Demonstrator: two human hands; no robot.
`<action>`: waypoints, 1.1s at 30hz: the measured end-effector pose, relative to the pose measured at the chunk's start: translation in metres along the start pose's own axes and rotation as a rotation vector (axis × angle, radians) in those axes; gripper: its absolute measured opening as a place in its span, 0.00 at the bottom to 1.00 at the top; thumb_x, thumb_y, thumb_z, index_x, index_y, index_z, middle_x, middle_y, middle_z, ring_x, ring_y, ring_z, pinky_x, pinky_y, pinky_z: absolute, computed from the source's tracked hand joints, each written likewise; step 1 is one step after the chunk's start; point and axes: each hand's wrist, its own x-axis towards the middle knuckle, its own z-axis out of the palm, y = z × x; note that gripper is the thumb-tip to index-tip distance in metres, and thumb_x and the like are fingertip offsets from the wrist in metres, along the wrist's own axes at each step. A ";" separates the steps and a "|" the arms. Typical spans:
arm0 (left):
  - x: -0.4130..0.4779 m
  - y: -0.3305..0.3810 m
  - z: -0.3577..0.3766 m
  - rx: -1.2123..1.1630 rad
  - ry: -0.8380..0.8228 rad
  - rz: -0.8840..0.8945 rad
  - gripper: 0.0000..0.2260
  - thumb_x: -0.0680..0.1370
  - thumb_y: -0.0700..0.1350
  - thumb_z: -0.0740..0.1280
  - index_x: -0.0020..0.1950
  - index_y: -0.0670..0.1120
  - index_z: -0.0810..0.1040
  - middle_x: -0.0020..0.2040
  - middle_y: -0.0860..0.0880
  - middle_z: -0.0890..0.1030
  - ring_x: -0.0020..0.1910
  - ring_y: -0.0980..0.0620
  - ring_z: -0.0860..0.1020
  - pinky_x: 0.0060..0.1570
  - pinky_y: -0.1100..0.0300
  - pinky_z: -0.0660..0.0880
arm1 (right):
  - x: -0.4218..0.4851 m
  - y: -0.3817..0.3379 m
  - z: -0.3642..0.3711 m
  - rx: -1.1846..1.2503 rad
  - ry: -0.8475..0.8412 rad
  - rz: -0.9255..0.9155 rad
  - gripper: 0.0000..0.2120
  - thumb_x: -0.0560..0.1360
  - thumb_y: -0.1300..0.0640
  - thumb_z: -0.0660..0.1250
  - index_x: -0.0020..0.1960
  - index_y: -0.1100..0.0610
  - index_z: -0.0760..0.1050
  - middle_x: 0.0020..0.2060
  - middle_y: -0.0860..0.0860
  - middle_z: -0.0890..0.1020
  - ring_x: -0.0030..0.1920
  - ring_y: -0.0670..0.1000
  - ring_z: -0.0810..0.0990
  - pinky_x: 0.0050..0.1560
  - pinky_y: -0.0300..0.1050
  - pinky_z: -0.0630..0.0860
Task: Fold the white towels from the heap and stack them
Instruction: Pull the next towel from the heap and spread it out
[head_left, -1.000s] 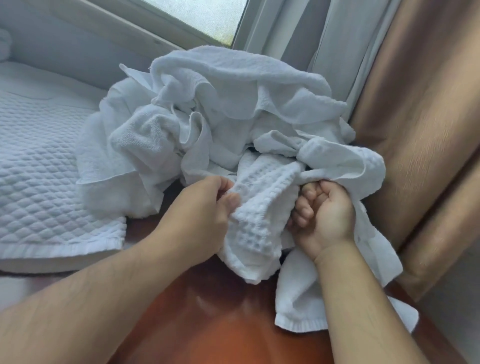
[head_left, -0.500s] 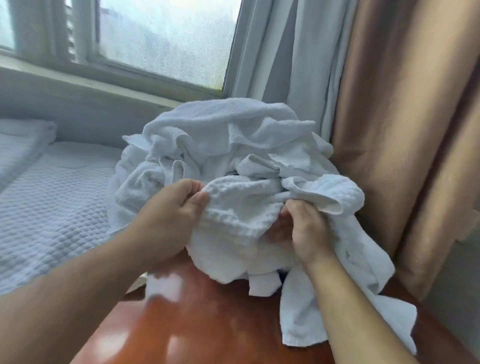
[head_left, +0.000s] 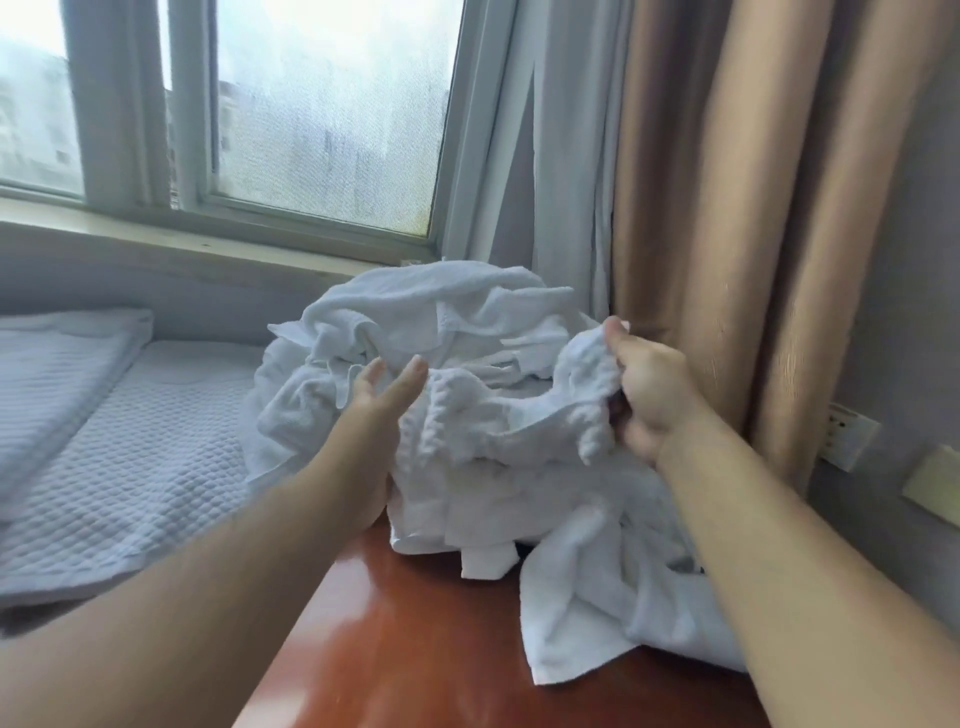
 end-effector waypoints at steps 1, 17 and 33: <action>-0.004 -0.004 -0.004 0.003 -0.024 -0.002 0.49 0.63 0.68 0.77 0.79 0.66 0.55 0.76 0.54 0.65 0.72 0.49 0.68 0.70 0.44 0.67 | -0.002 -0.003 0.001 0.152 -0.029 -0.008 0.23 0.83 0.47 0.61 0.60 0.67 0.79 0.47 0.58 0.84 0.48 0.54 0.85 0.53 0.51 0.84; -0.037 -0.043 -0.020 1.035 -0.250 0.672 0.47 0.62 0.69 0.76 0.77 0.65 0.58 0.75 0.65 0.61 0.76 0.62 0.58 0.73 0.62 0.60 | -0.043 0.034 0.032 0.110 -0.178 0.216 0.26 0.74 0.59 0.66 0.66 0.74 0.73 0.56 0.68 0.79 0.52 0.62 0.82 0.48 0.51 0.83; -0.041 -0.001 -0.044 1.430 -0.515 0.506 0.12 0.71 0.51 0.71 0.36 0.60 0.68 0.38 0.59 0.75 0.40 0.61 0.75 0.40 0.68 0.71 | 0.016 0.085 -0.004 -0.355 -0.079 0.098 0.37 0.74 0.29 0.64 0.65 0.59 0.80 0.61 0.59 0.83 0.62 0.58 0.82 0.68 0.55 0.75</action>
